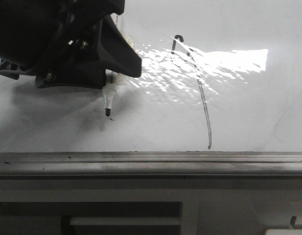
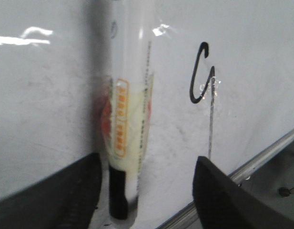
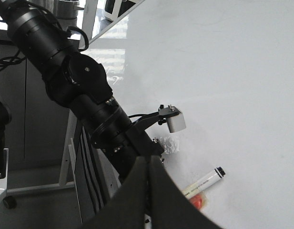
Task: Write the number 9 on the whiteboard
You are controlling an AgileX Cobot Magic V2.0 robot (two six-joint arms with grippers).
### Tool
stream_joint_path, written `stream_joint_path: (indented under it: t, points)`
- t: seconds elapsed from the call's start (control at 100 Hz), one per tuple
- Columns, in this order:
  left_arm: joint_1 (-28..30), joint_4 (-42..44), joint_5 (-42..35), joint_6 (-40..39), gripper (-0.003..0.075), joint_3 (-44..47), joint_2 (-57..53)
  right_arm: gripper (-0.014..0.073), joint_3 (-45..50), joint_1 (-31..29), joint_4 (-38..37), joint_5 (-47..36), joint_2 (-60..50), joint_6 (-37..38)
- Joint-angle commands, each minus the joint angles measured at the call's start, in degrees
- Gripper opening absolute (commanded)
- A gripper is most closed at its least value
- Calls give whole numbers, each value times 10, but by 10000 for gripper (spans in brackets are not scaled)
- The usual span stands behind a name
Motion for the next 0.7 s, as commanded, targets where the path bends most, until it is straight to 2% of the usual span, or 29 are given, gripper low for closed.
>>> stream_joint_path:
  t: [0.0,0.2,0.43,0.55,0.69]
  points:
    - [15,-1,-145,-4,561,-1,15,-60,-14,-3,2,-53,-1,2]
    - [15,-1,-130,-4,566,-1,1,-60,-14,-3,2,-56,-1,2]
    - [15,5,-118,4,559,-1,-85,-60,-14,-3,2,-56,-3,2]
    - [15,20,-88,4,491,-1,-144,-60,-14,-4,2,-56,-12,2]
    - [15,61,-47,4,335,-1,-211,-60,-14,-5,1,-47,-26,2]
